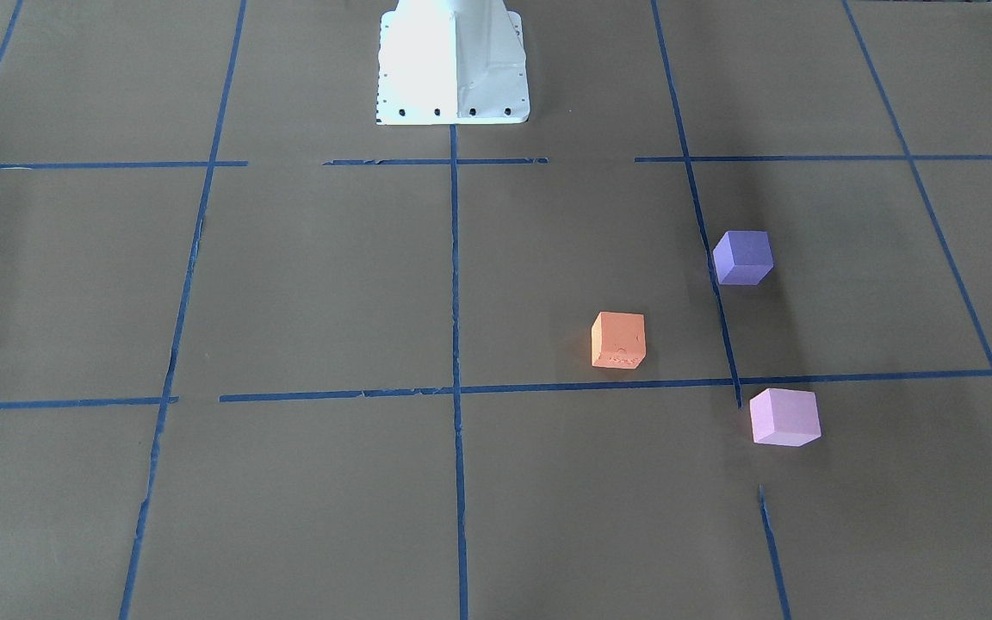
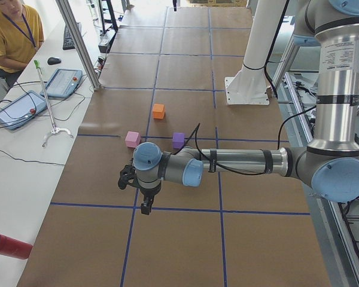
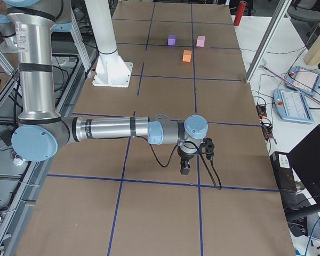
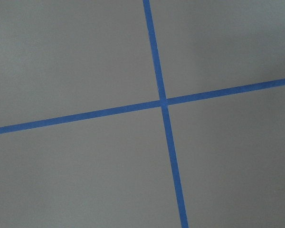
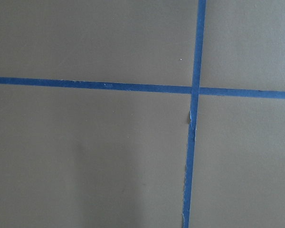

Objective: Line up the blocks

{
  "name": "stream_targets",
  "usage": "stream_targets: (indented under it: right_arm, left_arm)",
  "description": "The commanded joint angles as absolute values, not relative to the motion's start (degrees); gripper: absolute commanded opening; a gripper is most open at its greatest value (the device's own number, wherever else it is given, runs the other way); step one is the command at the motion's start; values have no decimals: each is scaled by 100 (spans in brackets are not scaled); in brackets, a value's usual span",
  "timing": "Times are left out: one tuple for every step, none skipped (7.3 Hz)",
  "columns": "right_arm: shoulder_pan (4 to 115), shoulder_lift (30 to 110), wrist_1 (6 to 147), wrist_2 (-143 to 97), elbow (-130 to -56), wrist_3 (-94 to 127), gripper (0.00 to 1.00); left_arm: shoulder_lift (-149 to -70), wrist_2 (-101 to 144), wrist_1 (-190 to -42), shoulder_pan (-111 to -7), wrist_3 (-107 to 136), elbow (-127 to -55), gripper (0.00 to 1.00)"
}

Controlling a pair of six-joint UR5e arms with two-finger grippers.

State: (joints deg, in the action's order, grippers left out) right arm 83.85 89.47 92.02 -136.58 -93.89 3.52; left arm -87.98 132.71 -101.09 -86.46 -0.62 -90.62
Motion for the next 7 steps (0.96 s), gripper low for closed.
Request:
stream_targets:
  right_arm:
    - [8385,8947,9202,-13658,-9387,352,100]
    - [8385,8947,9202,-13658,-9387,352,100]
    - [8385,8947,9202,-13658,-9395,352,100]
    - [8385,8947,9202,-13658,-9396,352,100]
    - [8385,8947,9202,-13658,-9387,352,100]
    - [8385,8947,9202,-13658,-9395,352,100]
    - [8385,8947,9202,-13658,-9387,352,100]
  left_arm:
    - [-8859,13280,-10116,-8640,-62,-9149,100]
    - [-8885,13219,-10116,-8622,-62,-9132,100]
    - [-9216,13262,-10125,-8587,-62,-9097,100]
    - [-9420,13280,-10134,-8535,-96,-9140,100]
    - [-9387,13280,-10090,-8195,-44,-9367,100]
    - [-9587,13272,-10099,-7835,226,-9395,100]
    - [-10024,13280,-10125,-7379,1281,-9422,100]
